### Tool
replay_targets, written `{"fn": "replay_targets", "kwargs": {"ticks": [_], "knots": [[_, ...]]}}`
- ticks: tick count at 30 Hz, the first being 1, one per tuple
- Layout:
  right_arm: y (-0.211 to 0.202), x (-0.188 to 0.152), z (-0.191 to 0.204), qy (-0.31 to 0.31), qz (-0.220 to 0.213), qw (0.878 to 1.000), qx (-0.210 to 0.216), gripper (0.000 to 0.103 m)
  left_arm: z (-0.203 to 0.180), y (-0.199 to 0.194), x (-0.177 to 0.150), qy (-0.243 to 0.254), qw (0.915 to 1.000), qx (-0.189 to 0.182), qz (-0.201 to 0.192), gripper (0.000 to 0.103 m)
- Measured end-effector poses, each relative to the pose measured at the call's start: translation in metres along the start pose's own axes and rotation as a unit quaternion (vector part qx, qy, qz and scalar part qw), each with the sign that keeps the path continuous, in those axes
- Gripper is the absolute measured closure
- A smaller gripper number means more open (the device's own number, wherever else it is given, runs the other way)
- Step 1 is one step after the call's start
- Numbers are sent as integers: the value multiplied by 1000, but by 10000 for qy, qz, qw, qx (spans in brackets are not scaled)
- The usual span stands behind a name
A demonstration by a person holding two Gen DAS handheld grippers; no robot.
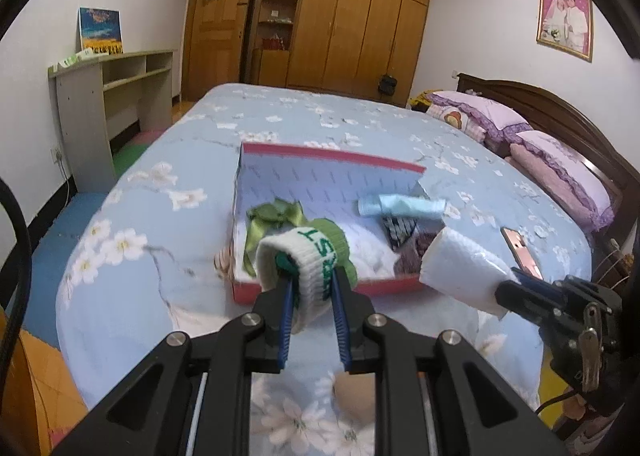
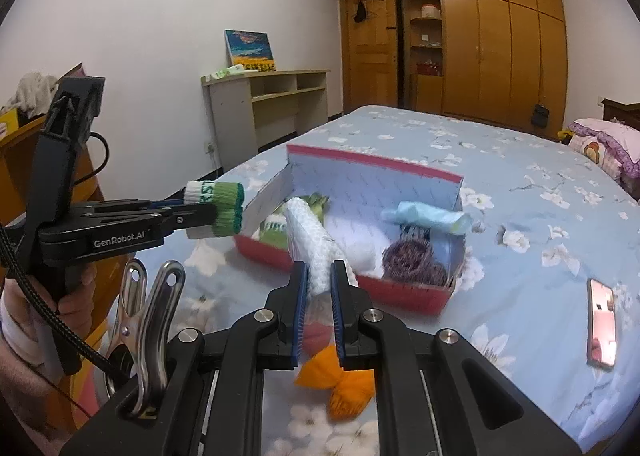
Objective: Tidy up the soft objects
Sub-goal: 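Carry the knit roll and wristband over the pink box with both grippers, then lower both items into the box and open both grippers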
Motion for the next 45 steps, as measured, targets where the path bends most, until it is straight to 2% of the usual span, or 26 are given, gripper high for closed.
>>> {"fn": "replay_targets", "kwargs": {"ticks": [9,15,31,45], "knots": [[25,31,-20,146,-177,9995,-196,90,-2,21,34,129,9998,82,-149,84],[44,37,-32,313,-171,9990,-253,90,-1,41,45,142,9997,73,-159,84],[94,37,-49,498,21,9978,-434,90,-10,100,46,448,9989,145,63,84],[131,20,-64,728,314,9958,-463,90,13,157,38,331,9980,321,428,84]]}}
Point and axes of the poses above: each gripper's, at about its wrist camera, not at the fingertips, and y roughly the way its jaws point, z to its left, x to its top, the point moved 10 cm from there along y, roughly the way its jaws point, and after that the axes turned 1 degree about z, right-handed, at the moved point
